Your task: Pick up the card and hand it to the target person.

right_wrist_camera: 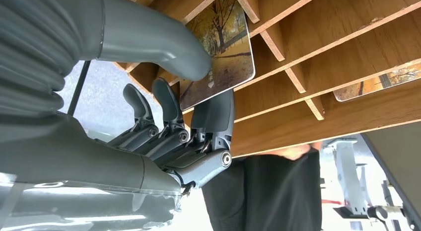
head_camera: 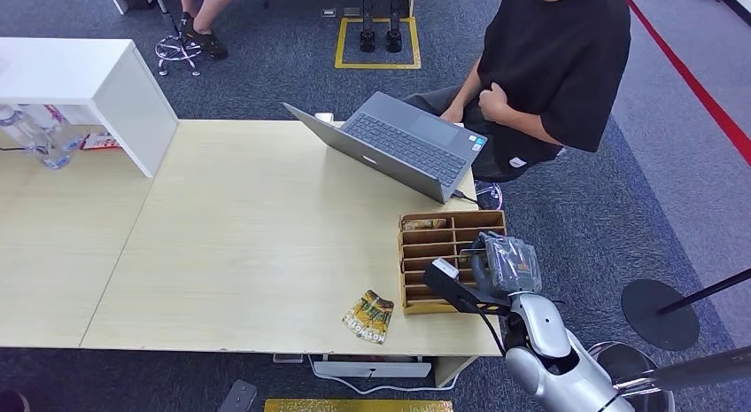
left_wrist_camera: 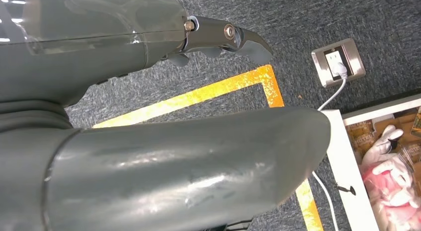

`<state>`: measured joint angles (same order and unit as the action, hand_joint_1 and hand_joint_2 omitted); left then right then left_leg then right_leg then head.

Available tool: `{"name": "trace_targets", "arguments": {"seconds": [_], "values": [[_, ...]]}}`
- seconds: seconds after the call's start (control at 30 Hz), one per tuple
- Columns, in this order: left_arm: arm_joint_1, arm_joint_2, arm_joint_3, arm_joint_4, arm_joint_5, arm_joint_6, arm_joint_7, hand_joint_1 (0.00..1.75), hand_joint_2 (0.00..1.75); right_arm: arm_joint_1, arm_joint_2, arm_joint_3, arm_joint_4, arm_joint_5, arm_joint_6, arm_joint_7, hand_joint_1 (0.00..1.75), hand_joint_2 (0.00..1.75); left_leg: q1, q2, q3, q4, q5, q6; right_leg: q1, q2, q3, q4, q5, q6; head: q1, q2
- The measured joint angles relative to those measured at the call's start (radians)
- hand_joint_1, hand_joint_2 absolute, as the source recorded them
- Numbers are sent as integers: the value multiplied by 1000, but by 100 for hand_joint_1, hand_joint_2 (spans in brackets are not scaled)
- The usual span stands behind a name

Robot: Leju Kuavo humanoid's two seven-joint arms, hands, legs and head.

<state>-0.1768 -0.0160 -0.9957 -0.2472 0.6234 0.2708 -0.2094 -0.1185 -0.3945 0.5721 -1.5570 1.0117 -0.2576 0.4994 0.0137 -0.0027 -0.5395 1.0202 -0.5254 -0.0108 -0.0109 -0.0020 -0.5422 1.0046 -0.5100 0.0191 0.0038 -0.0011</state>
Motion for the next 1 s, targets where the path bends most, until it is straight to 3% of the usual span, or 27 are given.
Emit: {"name": "trace_targets", "arguments": {"seconds": [0.73, 1.0], "values": [[3, 1, 0, 0, 3, 2, -12, 0, 0, 17, -55, -59, -102, 24, -37, 27, 141, 175, 0, 0, 0, 0, 0, 0, 0, 0, 0, 0, 0, 0, 0, 0], [8, 1, 0, 0, 13, 12, -25, 0, 0, 28, -60, -97, -195, -134, -48, 3, 148, 175, 0, 0, 0, 0, 0, 0, 0, 0, 0, 0, 0, 0, 0, 0]]}}
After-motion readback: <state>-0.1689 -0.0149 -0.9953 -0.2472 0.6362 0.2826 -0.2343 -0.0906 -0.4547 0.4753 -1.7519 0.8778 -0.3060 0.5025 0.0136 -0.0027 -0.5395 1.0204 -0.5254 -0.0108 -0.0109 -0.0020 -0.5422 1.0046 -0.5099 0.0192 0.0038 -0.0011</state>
